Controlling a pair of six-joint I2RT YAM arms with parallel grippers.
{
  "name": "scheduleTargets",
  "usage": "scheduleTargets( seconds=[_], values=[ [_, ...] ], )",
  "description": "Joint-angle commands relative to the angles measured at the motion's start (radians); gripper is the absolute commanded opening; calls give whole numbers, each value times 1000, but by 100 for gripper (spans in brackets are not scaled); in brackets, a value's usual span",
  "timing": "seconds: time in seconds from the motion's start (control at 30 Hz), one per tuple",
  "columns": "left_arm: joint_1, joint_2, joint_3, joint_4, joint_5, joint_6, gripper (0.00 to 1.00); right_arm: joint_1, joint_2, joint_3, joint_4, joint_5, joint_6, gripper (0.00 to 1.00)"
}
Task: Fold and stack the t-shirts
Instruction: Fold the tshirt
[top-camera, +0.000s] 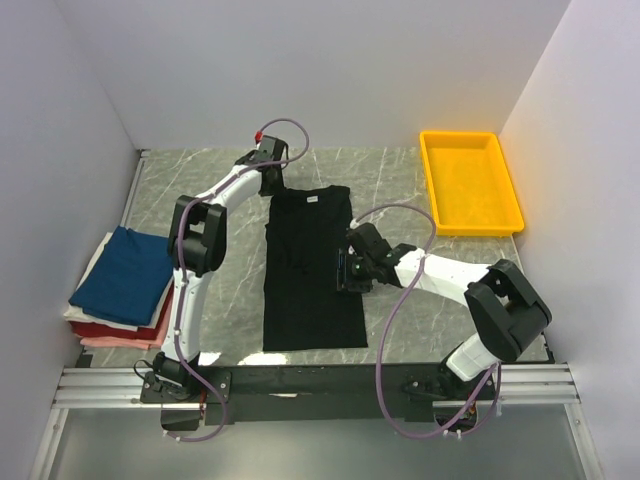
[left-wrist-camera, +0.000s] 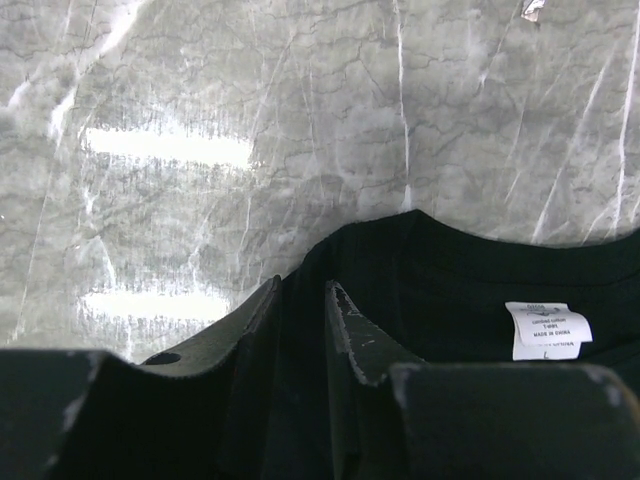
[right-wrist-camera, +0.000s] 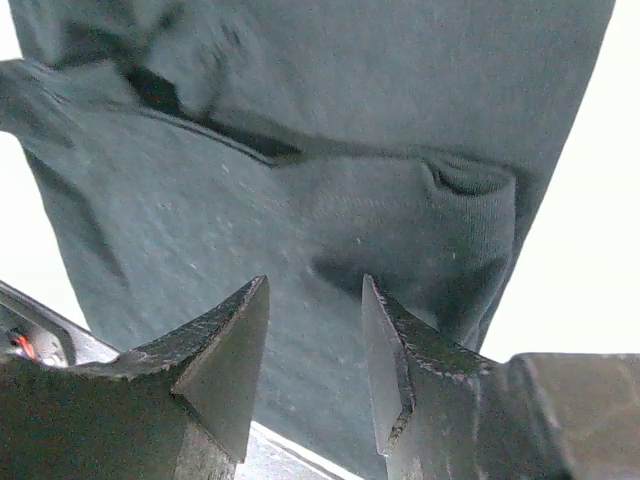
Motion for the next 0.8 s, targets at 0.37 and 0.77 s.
scheduleTargets(
  seconds=[0.37,0.77],
  values=[
    [1,0,59,6,-101,17,0,30,23,-94,60,34,26,50],
    [77,-35,-2,75,-8,-12,0,28,32,-181,86,43,69,51]
  ],
)
